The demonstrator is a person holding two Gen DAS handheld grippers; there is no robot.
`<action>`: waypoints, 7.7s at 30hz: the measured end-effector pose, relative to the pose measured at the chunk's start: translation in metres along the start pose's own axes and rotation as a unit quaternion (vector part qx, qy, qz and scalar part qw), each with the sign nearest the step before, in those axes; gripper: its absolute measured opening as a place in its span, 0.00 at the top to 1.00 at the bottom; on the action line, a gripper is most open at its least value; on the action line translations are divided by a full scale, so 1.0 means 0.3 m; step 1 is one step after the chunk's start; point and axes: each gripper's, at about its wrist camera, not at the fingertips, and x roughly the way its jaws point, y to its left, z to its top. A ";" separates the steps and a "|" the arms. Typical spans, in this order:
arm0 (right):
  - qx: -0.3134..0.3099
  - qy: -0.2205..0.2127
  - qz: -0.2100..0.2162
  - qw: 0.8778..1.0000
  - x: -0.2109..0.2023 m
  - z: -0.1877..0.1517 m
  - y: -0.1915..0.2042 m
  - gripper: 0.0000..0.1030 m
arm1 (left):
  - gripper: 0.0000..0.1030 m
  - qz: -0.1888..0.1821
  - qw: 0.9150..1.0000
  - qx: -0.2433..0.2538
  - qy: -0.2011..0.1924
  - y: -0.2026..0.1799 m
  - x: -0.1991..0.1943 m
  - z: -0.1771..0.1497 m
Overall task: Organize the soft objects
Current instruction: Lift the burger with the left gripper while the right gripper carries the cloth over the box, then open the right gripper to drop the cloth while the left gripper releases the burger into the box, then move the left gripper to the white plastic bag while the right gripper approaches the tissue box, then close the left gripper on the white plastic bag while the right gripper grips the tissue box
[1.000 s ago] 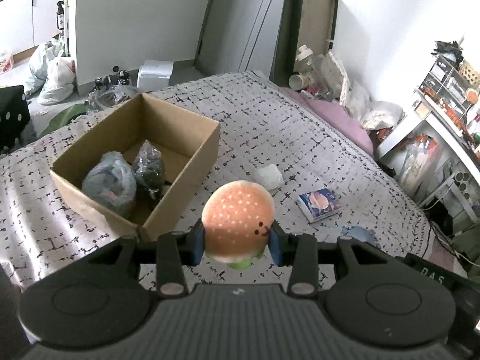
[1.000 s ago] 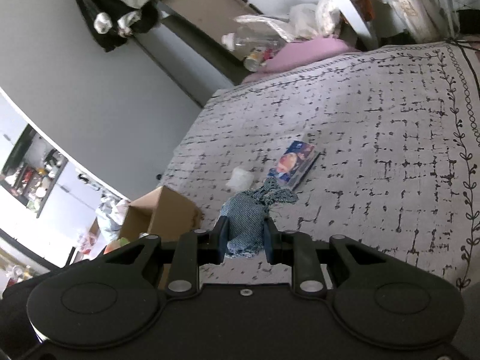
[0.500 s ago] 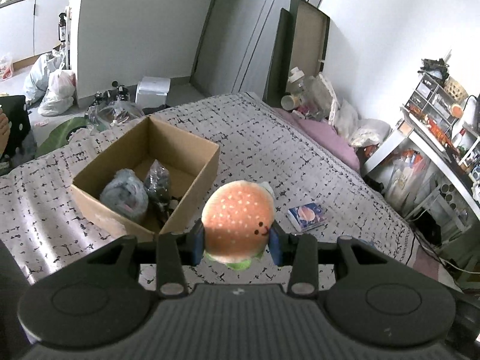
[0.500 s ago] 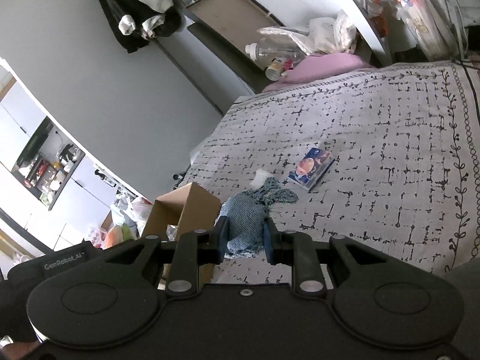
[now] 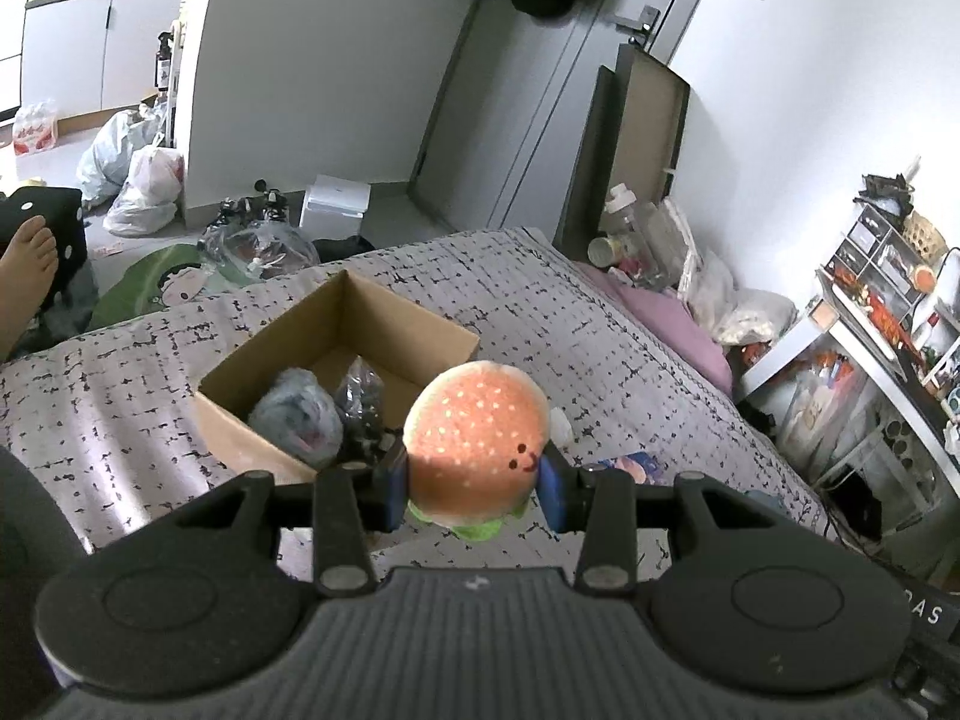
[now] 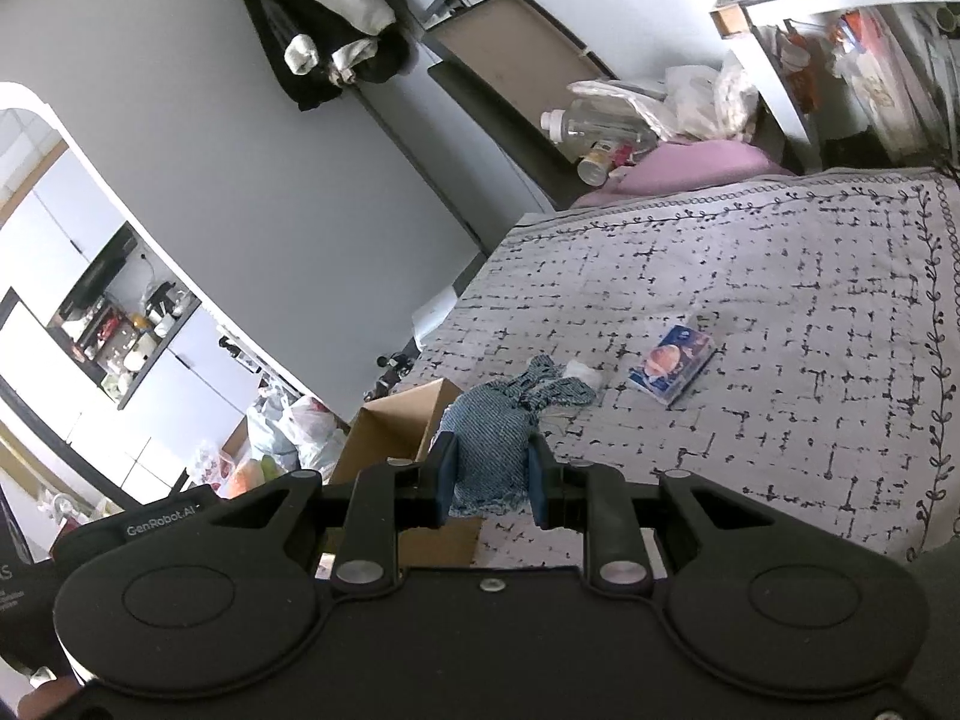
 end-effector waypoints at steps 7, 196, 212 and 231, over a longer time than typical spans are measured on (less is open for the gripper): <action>-0.014 -0.003 -0.017 1.000 0.018 -0.009 0.061 0.77 | 0.60 -0.002 1.000 -0.006 0.003 0.033 0.000 0.023; 0.176 -0.020 -0.021 0.984 0.107 0.113 -0.441 0.00 | 0.00 0.033 0.989 0.100 0.102 -0.374 0.422 -0.038; 0.209 0.002 -0.034 0.977 0.295 0.131 -0.514 0.02 | 0.00 0.060 0.986 0.081 0.132 -0.357 0.632 -0.024; 0.270 0.041 -0.020 0.962 0.537 0.117 -0.603 0.23 | 0.03 0.055 0.984 0.064 0.157 -0.352 0.886 -0.028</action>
